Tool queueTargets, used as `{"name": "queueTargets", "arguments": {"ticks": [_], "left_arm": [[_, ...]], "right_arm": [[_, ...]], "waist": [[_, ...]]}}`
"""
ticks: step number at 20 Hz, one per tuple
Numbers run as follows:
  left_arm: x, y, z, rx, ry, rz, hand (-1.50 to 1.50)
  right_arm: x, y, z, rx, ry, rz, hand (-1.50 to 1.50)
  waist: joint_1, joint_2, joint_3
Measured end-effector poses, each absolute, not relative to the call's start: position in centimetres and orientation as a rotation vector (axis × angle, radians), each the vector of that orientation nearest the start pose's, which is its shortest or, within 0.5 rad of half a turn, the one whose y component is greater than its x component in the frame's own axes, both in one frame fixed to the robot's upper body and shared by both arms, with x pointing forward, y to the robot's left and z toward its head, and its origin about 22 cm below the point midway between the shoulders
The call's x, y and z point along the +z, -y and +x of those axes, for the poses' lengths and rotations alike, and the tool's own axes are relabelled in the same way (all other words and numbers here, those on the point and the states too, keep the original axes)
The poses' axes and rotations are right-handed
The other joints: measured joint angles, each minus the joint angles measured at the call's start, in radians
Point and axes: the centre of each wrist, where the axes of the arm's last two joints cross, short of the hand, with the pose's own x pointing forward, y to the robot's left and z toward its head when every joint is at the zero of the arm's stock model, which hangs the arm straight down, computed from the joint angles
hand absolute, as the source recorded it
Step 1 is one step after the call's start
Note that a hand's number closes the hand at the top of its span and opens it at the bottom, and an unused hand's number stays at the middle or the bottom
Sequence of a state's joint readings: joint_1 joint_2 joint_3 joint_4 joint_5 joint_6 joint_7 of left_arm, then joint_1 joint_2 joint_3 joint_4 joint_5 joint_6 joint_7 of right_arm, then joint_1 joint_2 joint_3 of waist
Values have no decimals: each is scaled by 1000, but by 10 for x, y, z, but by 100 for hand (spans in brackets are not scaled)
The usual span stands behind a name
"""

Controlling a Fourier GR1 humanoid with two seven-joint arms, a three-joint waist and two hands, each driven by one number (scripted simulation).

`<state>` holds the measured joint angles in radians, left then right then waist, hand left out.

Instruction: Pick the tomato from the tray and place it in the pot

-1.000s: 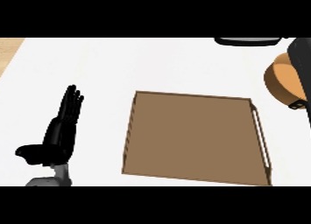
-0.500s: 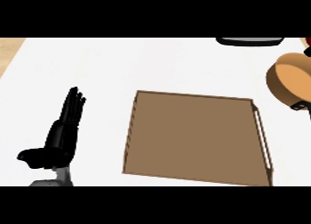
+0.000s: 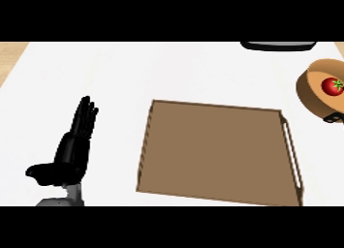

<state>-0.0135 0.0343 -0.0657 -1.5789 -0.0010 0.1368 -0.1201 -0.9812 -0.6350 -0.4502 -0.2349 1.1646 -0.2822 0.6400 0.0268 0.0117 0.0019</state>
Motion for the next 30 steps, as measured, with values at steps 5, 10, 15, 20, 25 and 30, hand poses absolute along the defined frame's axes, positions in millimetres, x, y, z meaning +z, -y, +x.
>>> {"name": "queueTargets", "arguments": {"ticks": [5,10,15,20,25,30], "left_arm": [[5,-221,246,27,1708,91,0],[5,-224,245,31,1705,96,0],[5,-227,245,36,1702,98,0],[7,-223,243,33,1706,105,0],[11,-230,242,37,1708,112,0],[4,-225,244,42,1702,112,0]], "right_arm": [[110,430,401,55,708,-1317,-150],[123,426,404,-206,1003,-1320,-150],[122,438,394,-445,1163,-1283,-150],[114,467,370,-571,1216,-1281,-150],[102,495,338,-625,1277,-1292,-150],[95,513,312,-639,1317,-1307,-150]], "waist": [[-5,-1,1],[-9,-4,3],[-15,-6,1],[-18,-8,0],[-22,-10,-1],[-26,-11,-1]]}}
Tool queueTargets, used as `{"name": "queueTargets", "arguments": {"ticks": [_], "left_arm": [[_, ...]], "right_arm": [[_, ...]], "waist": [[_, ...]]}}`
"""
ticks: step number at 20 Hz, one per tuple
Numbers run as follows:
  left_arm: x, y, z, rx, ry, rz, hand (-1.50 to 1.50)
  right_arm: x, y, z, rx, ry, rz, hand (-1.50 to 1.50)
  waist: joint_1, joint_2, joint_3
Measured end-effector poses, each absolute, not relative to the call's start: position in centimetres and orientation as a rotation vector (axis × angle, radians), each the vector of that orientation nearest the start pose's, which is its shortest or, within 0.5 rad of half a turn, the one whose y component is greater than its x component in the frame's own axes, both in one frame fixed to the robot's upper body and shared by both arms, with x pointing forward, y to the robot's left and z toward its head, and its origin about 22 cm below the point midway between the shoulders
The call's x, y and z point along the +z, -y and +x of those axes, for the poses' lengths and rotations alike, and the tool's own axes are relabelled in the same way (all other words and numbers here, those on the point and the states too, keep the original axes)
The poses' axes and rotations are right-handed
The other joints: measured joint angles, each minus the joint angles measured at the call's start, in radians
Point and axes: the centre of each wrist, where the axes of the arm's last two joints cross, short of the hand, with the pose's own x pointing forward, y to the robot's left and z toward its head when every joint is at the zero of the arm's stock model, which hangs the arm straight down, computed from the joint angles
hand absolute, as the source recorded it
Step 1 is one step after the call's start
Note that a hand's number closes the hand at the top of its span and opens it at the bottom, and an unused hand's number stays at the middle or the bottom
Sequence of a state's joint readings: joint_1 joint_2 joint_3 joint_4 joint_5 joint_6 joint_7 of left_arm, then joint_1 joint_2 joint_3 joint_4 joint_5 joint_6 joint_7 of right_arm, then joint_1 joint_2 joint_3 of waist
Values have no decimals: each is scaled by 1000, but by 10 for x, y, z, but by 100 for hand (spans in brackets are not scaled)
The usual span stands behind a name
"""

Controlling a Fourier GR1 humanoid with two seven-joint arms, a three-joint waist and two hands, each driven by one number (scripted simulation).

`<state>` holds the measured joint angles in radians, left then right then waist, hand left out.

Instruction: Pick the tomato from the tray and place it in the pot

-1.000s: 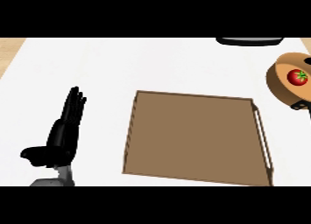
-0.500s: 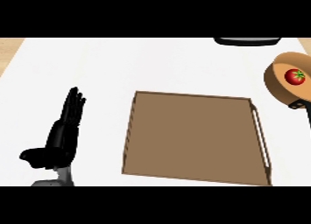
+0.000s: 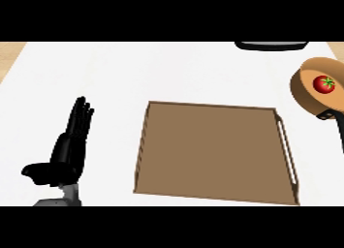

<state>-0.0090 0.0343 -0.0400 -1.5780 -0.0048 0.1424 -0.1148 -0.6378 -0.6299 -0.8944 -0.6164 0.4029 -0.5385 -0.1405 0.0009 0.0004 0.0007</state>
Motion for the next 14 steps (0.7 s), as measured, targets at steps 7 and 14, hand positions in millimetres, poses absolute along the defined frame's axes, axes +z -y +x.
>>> {"name": "queueTargets", "arguments": {"ticks": [7,14], "left_arm": [[4,-226,241,42,1696,112,0],[3,-224,243,39,1703,114,0]], "right_arm": [[92,537,271,-653,1324,-1336,-150],[92,558,236,-771,1336,-1394,-150]], "waist": [[-2,-1,-1],[-3,-1,-1]]}}
